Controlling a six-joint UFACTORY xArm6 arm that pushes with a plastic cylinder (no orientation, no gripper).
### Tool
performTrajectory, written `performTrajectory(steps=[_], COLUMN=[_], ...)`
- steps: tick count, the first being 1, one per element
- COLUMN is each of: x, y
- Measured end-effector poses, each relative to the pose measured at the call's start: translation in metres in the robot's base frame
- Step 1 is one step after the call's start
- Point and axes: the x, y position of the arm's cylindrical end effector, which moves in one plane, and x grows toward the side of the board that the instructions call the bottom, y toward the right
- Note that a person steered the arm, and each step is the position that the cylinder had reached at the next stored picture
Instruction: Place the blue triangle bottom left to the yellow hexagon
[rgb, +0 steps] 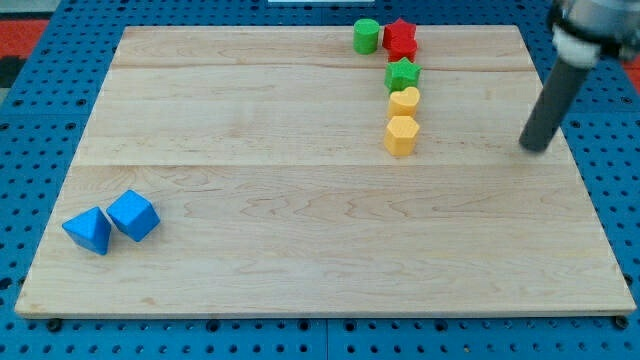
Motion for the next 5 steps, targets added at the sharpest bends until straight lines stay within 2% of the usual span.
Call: performTrajectory(steps=[1, 2, 3, 4, 5], x=[0.025, 0.024, 0.022, -0.008, -0.023], y=[-0.114, -0.216, -0.283, -0.37, -0.481])
